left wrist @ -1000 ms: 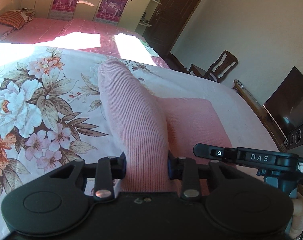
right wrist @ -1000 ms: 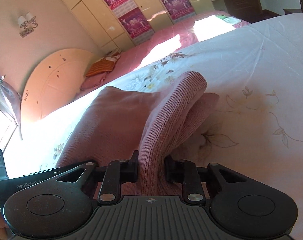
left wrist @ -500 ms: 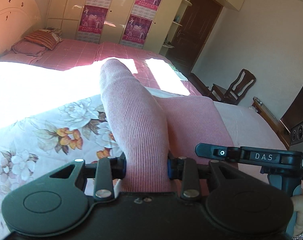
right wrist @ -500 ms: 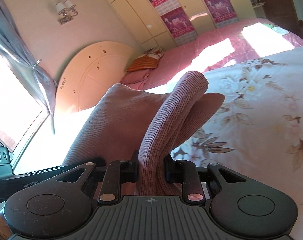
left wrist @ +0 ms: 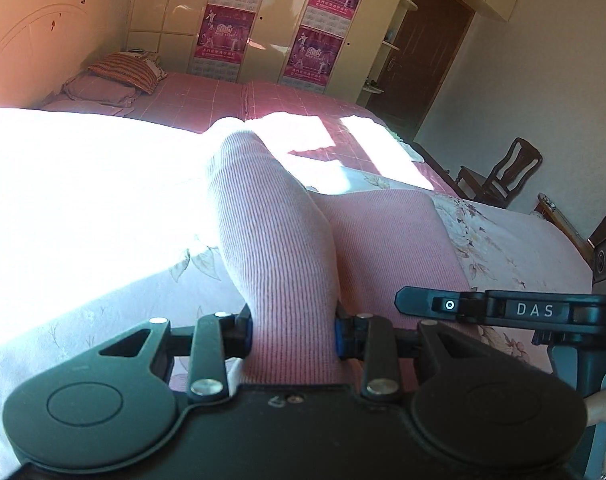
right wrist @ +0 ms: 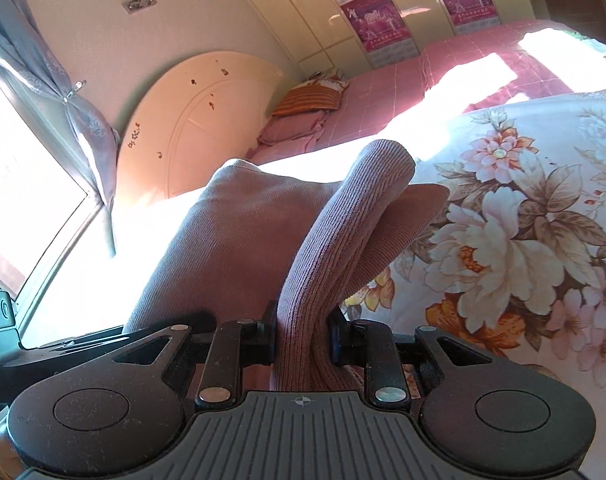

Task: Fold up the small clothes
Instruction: 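Fold the lifted half over onto the rest of the bundle with both tools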

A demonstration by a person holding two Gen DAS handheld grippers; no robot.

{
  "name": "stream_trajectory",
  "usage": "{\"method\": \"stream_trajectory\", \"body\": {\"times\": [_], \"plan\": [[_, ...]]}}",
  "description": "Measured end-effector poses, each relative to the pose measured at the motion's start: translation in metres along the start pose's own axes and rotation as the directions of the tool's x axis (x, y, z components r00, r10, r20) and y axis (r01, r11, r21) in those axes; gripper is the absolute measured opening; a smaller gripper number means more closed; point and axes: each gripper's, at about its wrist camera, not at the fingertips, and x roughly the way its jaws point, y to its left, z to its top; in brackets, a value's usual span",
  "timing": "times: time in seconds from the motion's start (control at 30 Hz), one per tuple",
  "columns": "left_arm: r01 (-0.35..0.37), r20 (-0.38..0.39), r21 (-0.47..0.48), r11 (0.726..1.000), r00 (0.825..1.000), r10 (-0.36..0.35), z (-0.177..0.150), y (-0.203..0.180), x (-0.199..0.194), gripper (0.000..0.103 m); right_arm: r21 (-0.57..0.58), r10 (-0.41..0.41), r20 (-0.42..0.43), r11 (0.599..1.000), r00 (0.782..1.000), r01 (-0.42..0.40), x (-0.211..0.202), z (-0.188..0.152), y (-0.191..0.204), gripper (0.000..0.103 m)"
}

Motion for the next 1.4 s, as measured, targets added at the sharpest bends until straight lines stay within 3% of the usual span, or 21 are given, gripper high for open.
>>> {"method": "stream_trajectory", "body": {"times": [0.1, 0.23, 0.33, 0.4, 0.5, 0.63, 0.73, 0.8, 0.9, 1.0, 1.07, 1.13, 1.2, 1.4], "plan": [[-0.024, -0.020, -0.001, 1.000, 1.000, 0.024, -0.003, 0.017, 0.013, 0.032, -0.004, -0.011, -0.016, 1.000, 1.000, 0.011, 0.019, -0.001, 0.002, 0.023], [-0.060, -0.043, -0.021, 0.998, 0.997, 0.059, -0.011, 0.040, 0.031, 0.034, -0.028, -0.092, -0.034, 0.995, 0.995, 0.091, 0.036, -0.005, -0.008, 0.023], [-0.086, -0.046, -0.017, 0.996, 0.995, 0.085, -0.017, 0.047, 0.036, 0.040, 0.004, -0.127, -0.055, 0.992, 0.990, 0.127, 0.041, -0.005, -0.021, 0.024], [-0.113, -0.037, -0.007, 0.994, 0.993, 0.113, -0.018, 0.045, 0.035, 0.052, 0.011, -0.124, -0.065, 0.992, 0.990, 0.125, 0.042, -0.005, -0.024, 0.025], [-0.140, -0.024, -0.052, 0.989, 0.990, 0.139, -0.019, 0.053, 0.033, 0.064, 0.015, -0.107, -0.071, 0.994, 0.992, 0.108, 0.046, -0.001, -0.025, 0.034], [-0.157, -0.017, -0.054, 0.986, 0.988, 0.156, -0.026, 0.062, 0.028, 0.070, 0.020, -0.122, -0.071, 0.992, 0.990, 0.124, 0.055, 0.004, -0.025, 0.039], [-0.175, 0.007, -0.032, 0.984, 0.985, 0.175, -0.029, 0.058, 0.017, 0.068, -0.082, -0.275, -0.055, 0.959, 0.960, 0.270, 0.066, 0.001, -0.024, 0.039], [-0.196, 0.069, 0.018, 0.981, 0.979, 0.194, -0.026, 0.048, 0.005, 0.058, -0.098, -0.294, -0.057, 0.953, 0.954, 0.288, 0.069, -0.001, -0.024, 0.039], [-0.184, 0.137, 0.068, 0.980, 0.975, 0.174, -0.015, 0.033, -0.004, 0.058, -0.158, -0.328, 0.011, 0.932, 0.945, 0.326, 0.063, 0.003, -0.014, 0.039], [-0.174, 0.102, 0.078, 0.982, 0.981, 0.166, -0.001, 0.029, 0.012, 0.058, -0.151, -0.279, -0.016, 0.950, 0.960, 0.274, 0.068, 0.014, -0.016, 0.039], [-0.190, 0.047, 0.050, 0.981, 0.981, 0.187, 0.002, 0.034, 0.034, 0.058, -0.134, -0.233, -0.062, 0.965, 0.970, 0.224, 0.072, 0.017, -0.018, 0.039], [-0.205, -0.006, 0.002, 0.979, 0.979, 0.205, 0.000, 0.045, 0.054, 0.061, -0.143, -0.230, -0.045, 0.965, 0.972, 0.221, 0.060, 0.015, -0.015, 0.039], [-0.206, 0.001, -0.019, 0.978, 0.979, 0.206, -0.003, 0.049, 0.058, 0.069, -0.122, -0.190, -0.045, 0.976, 0.981, 0.183, 0.043, 0.008, -0.014, 0.039], [-0.216, 0.070, 0.038, 0.976, 0.975, 0.213, -0.021, 0.040, 0.022, 0.063, -0.154, -0.149, -0.083, 0.979, 0.985, 0.135, 0.000, -0.037, 0.001, 0.039]]}}
